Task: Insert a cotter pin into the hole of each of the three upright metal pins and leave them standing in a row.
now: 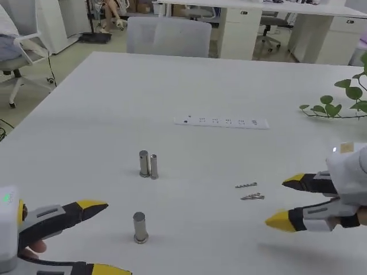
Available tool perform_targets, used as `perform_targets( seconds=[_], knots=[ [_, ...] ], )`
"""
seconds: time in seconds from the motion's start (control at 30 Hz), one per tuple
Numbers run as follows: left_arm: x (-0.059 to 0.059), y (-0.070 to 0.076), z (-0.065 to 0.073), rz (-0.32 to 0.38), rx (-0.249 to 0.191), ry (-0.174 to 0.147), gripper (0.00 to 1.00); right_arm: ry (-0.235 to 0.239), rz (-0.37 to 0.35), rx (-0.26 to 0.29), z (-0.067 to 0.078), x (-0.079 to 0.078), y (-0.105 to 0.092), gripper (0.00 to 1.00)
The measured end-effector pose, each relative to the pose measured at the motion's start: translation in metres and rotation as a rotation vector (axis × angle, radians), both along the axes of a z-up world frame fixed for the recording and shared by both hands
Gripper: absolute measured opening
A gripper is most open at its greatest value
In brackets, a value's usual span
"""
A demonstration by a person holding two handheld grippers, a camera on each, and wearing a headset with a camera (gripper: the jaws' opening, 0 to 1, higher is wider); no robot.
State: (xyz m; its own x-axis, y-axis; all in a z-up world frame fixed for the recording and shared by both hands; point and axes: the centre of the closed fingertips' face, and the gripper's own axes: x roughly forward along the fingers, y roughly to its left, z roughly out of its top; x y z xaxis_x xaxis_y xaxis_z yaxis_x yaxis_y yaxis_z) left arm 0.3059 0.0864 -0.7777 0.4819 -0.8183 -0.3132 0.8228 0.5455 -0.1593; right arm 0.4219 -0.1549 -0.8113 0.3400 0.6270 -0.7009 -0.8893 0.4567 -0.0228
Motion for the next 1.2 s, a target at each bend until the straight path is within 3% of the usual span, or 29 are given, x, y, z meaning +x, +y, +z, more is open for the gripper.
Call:
perform_targets(
  seconds=[0.17, 0.53, 0.93, 1.2],
  knots=[
    [0.0, 0.0, 0.0, 0.002, -0.003, 0.002, 0.8, 0.007, 0.065, -0.047, -0.009, 0.003, 0.003, 0.44],
    [0.002, -0.001, 0.001, -0.003, -0.003, 0.001, 0.8, 0.004, 0.179, -0.128, -0.023, 0.015, 0.009, 0.25],
    [0.003, 0.0, 0.001, -0.006, 0.002, 0.005, 0.8, 0.009, 0.315, -0.245, -0.036, 0.026, 0.008, 0.17],
    [0.001, 0.002, 0.0, -0.003, 0.006, 0.008, 0.8, 0.028, 0.368, -0.272, -0.042, 0.029, 0.013, 0.13]
  ],
)
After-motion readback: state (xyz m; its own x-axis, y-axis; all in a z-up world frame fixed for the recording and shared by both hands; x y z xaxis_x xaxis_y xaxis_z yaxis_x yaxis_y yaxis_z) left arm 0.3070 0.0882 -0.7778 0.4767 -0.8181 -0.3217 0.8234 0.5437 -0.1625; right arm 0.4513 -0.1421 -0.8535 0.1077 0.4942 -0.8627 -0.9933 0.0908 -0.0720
